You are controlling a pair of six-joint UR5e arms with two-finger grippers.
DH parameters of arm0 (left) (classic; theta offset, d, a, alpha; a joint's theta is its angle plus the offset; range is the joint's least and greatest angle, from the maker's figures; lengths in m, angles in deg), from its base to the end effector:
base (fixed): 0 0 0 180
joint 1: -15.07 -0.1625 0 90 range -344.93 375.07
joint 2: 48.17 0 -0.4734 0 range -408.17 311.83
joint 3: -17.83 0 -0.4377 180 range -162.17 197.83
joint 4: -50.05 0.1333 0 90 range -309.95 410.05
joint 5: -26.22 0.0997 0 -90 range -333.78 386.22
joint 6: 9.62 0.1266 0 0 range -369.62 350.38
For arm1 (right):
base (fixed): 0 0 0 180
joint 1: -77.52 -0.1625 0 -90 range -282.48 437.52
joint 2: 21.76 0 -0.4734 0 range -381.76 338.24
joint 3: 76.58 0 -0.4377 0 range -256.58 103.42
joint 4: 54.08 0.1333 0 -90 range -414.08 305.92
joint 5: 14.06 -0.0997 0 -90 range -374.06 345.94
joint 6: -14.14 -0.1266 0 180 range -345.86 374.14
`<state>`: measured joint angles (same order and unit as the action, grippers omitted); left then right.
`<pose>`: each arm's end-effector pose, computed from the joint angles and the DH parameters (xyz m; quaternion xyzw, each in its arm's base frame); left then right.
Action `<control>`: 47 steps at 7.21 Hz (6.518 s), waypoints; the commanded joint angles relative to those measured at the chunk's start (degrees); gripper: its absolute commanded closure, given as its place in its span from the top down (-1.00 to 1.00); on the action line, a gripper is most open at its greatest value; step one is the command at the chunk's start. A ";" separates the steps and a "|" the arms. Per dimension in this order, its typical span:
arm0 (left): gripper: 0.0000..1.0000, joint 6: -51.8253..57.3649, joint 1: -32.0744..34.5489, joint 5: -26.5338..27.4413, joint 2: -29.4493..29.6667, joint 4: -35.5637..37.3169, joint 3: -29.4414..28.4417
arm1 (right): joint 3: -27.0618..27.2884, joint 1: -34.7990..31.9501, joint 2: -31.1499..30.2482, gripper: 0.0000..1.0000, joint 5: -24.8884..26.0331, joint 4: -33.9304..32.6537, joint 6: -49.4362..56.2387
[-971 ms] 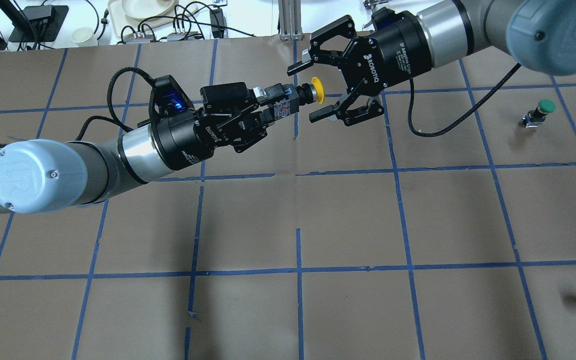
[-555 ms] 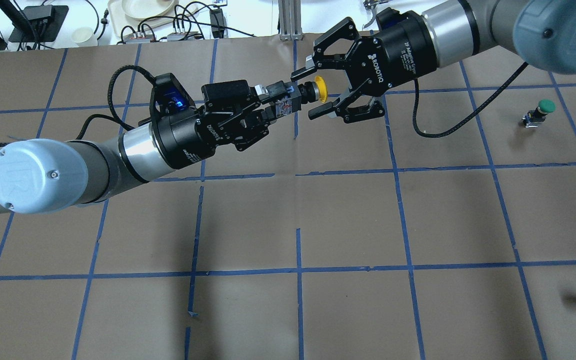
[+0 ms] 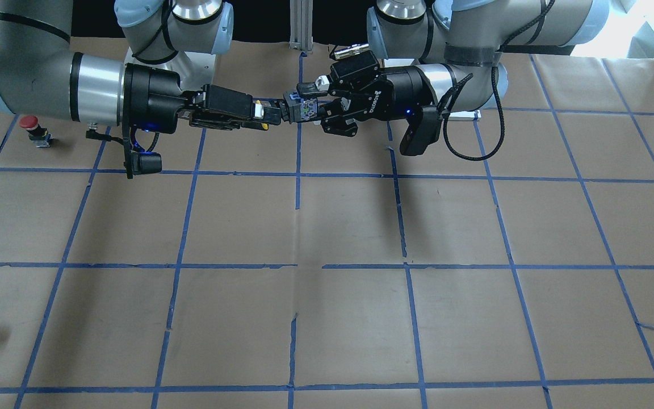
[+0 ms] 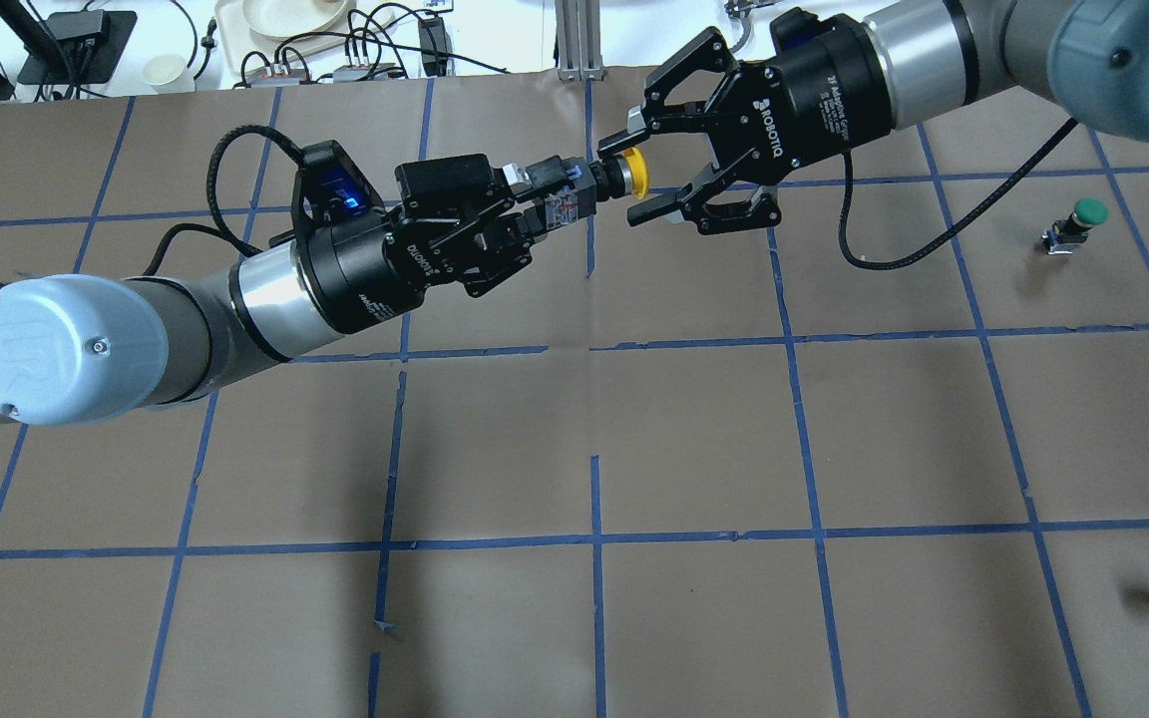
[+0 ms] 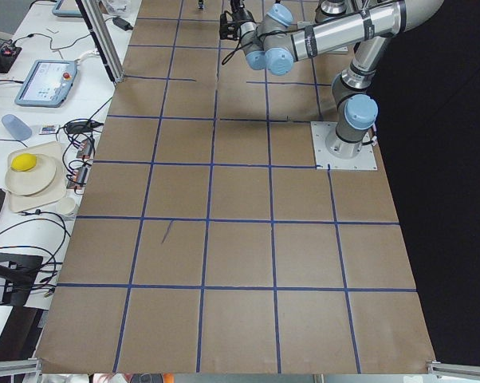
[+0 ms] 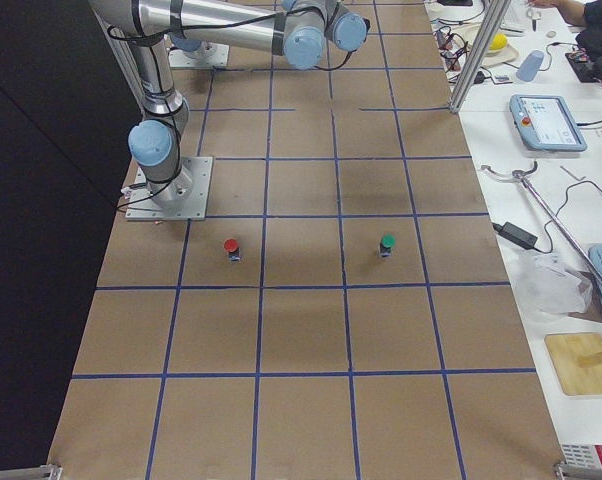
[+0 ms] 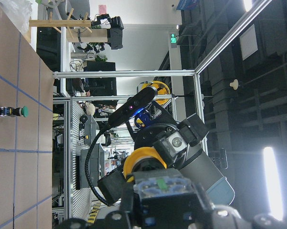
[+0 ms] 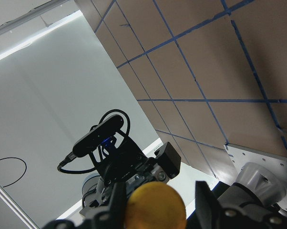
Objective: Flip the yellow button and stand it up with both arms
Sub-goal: 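Close the right gripper on the yellow button's cap held by the left gripper, then open the left gripper and pull it back while the right gripper holds the button, then carry the yellow button with the right gripper and lower it cap-up, then set the button upright on the table and open the right gripper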
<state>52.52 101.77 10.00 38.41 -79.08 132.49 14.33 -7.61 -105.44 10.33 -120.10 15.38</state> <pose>-0.2280 -0.4737 0.4073 0.0954 -0.6495 0.1198 0.7448 0.2015 -0.5637 0.4816 0.1713 0.8045 0.1980 0.5331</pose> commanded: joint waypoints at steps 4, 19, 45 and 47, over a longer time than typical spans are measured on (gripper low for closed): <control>-0.64 0.09 -0.03 0.22 -0.09 0.02 -0.05 | -0.30 0.05 -0.08 -0.44 -0.22 0.10 -0.10; 0.99 -10.01 -7.14 20.83 1.57 1.68 -11.37 | -2.41 8.58 -4.12 -0.43 29.80 -10.43 5.84; 0.99 -62.31 -0.64 105.17 -0.35 37.56 -25.80 | 27.56 48.13 6.07 0.99 46.63 -57.81 139.70; 0.99 -62.05 -1.26 103.77 0.09 37.37 -26.15 | 25.30 47.51 3.80 1.00 47.86 -56.95 134.32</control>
<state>-9.72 101.06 115.00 38.42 -41.38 106.63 41.24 40.23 -100.24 57.60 -177.66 153.89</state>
